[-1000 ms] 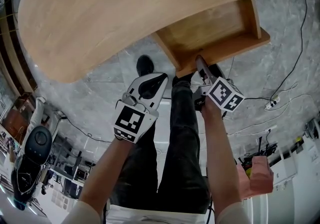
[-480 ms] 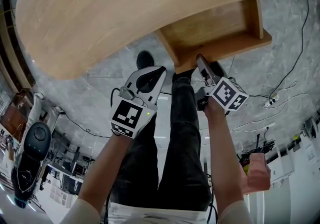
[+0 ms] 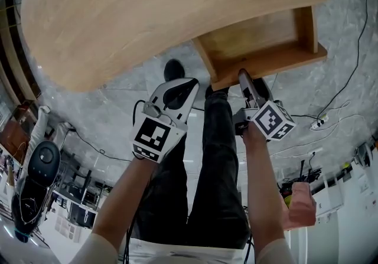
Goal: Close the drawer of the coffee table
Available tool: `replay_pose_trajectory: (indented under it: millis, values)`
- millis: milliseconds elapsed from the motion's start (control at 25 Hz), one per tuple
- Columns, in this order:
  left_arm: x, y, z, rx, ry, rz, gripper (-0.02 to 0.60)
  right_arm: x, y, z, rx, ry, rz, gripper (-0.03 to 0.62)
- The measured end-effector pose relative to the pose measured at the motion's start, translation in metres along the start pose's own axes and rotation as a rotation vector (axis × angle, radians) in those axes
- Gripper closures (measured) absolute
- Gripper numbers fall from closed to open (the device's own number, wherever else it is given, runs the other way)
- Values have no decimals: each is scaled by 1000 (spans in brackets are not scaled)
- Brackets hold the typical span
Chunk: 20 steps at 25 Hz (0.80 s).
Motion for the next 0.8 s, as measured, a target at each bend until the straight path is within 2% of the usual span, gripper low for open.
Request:
replay_pose_trajectory:
  millis: [240, 800]
  values:
    - [0, 5, -4, 3, -4, -8, 575, -7, 9, -2, 4, -25, -11, 300]
    - [-2, 18, -9, 0, -18, -17, 575, -34, 55, 21, -53, -26, -181, 295]
Point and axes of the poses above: the fingertips, and each gripper's own axes: z forward along the fingers, y to its left, x out of its underside, the point moved 3 cm from there along -z, backward along the fingers, and after that the axes turned 8 degrees about y, right-handed, at the moved point
